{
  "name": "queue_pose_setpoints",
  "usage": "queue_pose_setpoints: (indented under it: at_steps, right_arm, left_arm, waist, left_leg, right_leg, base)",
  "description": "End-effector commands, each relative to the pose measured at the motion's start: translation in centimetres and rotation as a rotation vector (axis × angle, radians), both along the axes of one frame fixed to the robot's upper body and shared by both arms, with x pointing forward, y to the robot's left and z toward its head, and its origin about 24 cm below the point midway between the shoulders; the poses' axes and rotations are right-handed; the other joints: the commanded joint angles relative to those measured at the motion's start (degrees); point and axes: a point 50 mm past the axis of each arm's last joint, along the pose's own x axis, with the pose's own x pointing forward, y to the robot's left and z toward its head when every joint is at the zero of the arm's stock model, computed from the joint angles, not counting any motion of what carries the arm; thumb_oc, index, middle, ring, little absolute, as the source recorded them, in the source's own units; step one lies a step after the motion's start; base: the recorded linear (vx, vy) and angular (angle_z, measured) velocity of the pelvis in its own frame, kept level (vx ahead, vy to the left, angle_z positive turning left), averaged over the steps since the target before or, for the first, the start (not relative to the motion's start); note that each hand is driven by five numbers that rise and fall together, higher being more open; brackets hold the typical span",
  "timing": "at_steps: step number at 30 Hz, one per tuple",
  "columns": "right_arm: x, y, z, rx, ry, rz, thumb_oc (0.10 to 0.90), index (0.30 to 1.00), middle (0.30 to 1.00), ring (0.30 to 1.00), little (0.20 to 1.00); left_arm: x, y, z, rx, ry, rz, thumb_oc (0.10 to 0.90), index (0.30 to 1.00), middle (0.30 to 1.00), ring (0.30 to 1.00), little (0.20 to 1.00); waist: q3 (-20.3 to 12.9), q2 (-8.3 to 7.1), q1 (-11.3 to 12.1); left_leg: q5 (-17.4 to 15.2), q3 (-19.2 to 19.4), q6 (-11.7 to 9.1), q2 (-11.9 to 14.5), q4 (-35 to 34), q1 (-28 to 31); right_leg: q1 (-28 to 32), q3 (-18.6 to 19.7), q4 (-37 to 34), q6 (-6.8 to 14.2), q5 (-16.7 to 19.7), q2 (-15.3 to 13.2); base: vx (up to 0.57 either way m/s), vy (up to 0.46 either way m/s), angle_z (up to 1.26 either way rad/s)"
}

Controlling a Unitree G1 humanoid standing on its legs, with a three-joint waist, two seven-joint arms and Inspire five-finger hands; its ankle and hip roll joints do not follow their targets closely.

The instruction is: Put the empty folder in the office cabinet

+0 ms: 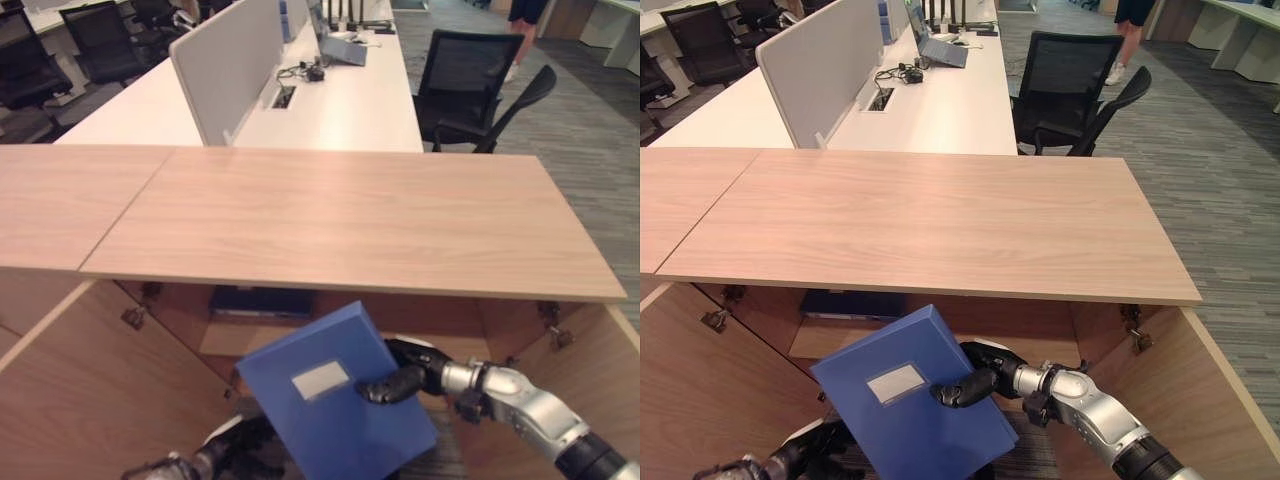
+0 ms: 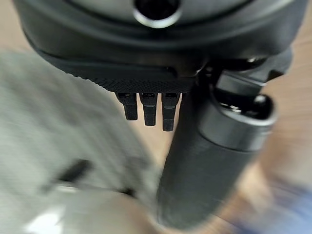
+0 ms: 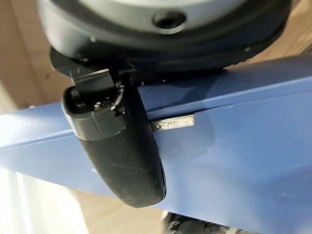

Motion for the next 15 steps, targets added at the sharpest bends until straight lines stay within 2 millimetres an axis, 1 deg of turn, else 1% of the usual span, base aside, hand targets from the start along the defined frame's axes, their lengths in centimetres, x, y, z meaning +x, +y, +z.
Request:
queue_pose_setpoints:
  at_steps: [1, 5, 6, 9, 10, 11, 12, 13, 14, 15]
  right_arm:
    - [1.4, 5.6, 5.0, 0.308, -0.192, 0.201, 0.4, 0.3, 0.3, 0.3, 0.3]
    - [1.5, 5.6, 3.1, 0.249, -0.163, 0.155, 0.4, 0.3, 0.3, 0.3, 0.3]
    - [1.5, 5.6, 3.1, 0.249, -0.164, 0.155, 0.4, 0.3, 0.3, 0.3, 0.3]
    - [1.4, 5.3, 0.9, 0.218, -0.111, 0.08, 0.4, 0.3, 0.3, 0.3, 0.3]
    - [1.0, 5.2, -1.0, 0.224, -0.046, -0.001, 0.4, 0.3, 0.3, 0.3, 0.3]
    - [1.0, 5.2, -1.0, 0.225, -0.046, -0.001, 0.4, 0.3, 0.3, 0.3, 0.3]
    - [0.7, 5.0, -2.5, 0.248, 0.017, -0.088, 0.4, 0.3, 0.3, 0.3, 0.3]
    - [0.7, 5.1, -2.5, 0.249, 0.017, -0.089, 0.4, 0.3, 0.3, 0.3, 0.3]
    - [0.4, 4.5, -4.5, 0.303, 0.11, -0.254, 0.4, 0.3, 0.3, 0.3, 0.3]
    - [0.4, 4.2, -5.4, 0.318, 0.137, -0.334, 0.4, 0.3, 0.3, 0.3, 0.3]
  left_arm:
    - [1.2, 1.1, -0.1, 0.133, 0.002, -0.083, 0.8, 0.9, 0.9, 0.9, 0.9]
    - [-1.7, 0.2, -2.3, 0.137, 0.143, -0.022, 0.8, 0.9, 0.9, 0.9, 0.9]
    - [-1.7, 0.2, -2.3, 0.138, 0.143, -0.022, 0.8, 0.9, 0.9, 0.9, 0.9]
    - [-3.3, -0.5, -3.3, 0.135, 0.216, -0.006, 0.8, 0.9, 0.9, 0.9, 0.9]
    - [-4.0, -0.9, -3.6, 0.143, 0.244, -0.035, 0.8, 0.9, 0.9, 0.9, 0.9]
    - [-4.0, -0.9, -3.6, 0.144, 0.244, -0.036, 0.8, 0.9, 0.9, 0.9, 0.9]
    - [-4.4, -1.3, -3.8, 0.145, 0.261, -0.063, 0.8, 0.9, 0.9, 0.9, 0.9]
    - [-4.4, -1.3, -3.8, 0.146, 0.261, -0.063, 0.8, 0.9, 0.9, 0.9, 0.9]
    - [-4.9, -1.8, -4.1, 0.146, 0.272, -0.084, 0.8, 0.9, 0.9, 0.9, 0.9]
    - [-5.0, -2.1, -4.2, 0.145, 0.275, -0.09, 0.8, 0.9, 0.9, 0.9, 0.9]
  waist:
    - [-1.9, -0.84, 0.7]
    - [-1.9, -0.72, 1.0]
    - [-1.9, -0.72, 1.0]
    - [-1.8, -0.63, 1.2]
    - [-1.8, -0.55, 1.2]
    - [-1.9, -0.6, 1.2]
    - [-1.8, -0.46, 1.2]
    - [-1.8, -0.52, 1.3]
    - [-1.7, -0.39, 1.2]
    - [-1.7, -0.39, 1.2]
  left_leg:
    - [-0.8, -3.4, -4.5, 2.7, -0.4, -2.8]
    - [-0.7, -3.8, -4.5, 2.6, -0.4, -3.0]
    - [-0.7, -3.8, -4.5, 2.6, -0.4, -3.0]
    - [-0.6, -4.2, -4.6, 2.6, -0.4, -3.2]
    - [-0.6, -4.3, -4.6, 2.6, -0.4, -3.2]
    - [-0.6, -4.4, -4.6, 2.6, -0.4, -3.2]
    - [-0.6, -4.5, -4.6, 2.6, -0.4, -3.3]
    - [-0.6, -4.5, -4.6, 2.6, -0.4, -3.3]
    - [-0.5, -4.5, -4.6, 2.6, -0.4, -3.4]
    - [-0.5, -4.6, -4.6, 2.6, -0.4, -3.5]
  right_leg:
    - [6.3, -0.6, 2.1, 5.1, -9.3, -2.3]
    - [6.3, -1.0, 2.2, 4.9, -9.5, -2.3]
    - [6.3, -1.0, 2.2, 4.9, -9.5, -2.3]
    - [6.4, -1.4, 2.2, 4.8, -9.6, -2.3]
    - [6.4, -1.6, 2.2, 4.8, -9.7, -2.2]
    - [6.4, -1.6, 2.2, 4.8, -9.7, -2.2]
    - [6.4, -1.7, 2.3, 4.7, -9.8, -2.1]
    - [6.4, -1.7, 2.3, 4.7, -9.8, -2.1]
    - [6.3, -1.9, 2.3, 4.7, -9.8, -2.1]
    - [6.3, -2.0, 2.4, 4.7, -9.9, -2.1]
  base:
    - [0.01, 0.003, 0.05]
    - [0.01, 0.002, 0.12]
    - [0.01, -0.001, 0.14]
    - [0.02, 0.006, 0.08]
    - [0.0, 0.0, 0.0]
    - [0.0, 0.0, 0.0]
    - [0.0, 0.0, 0.0]
    - [0.02, 0.021, 0.04]
    - [0.01, 0.01, 0.05]
    - [0.01, 0.01, 0.06]
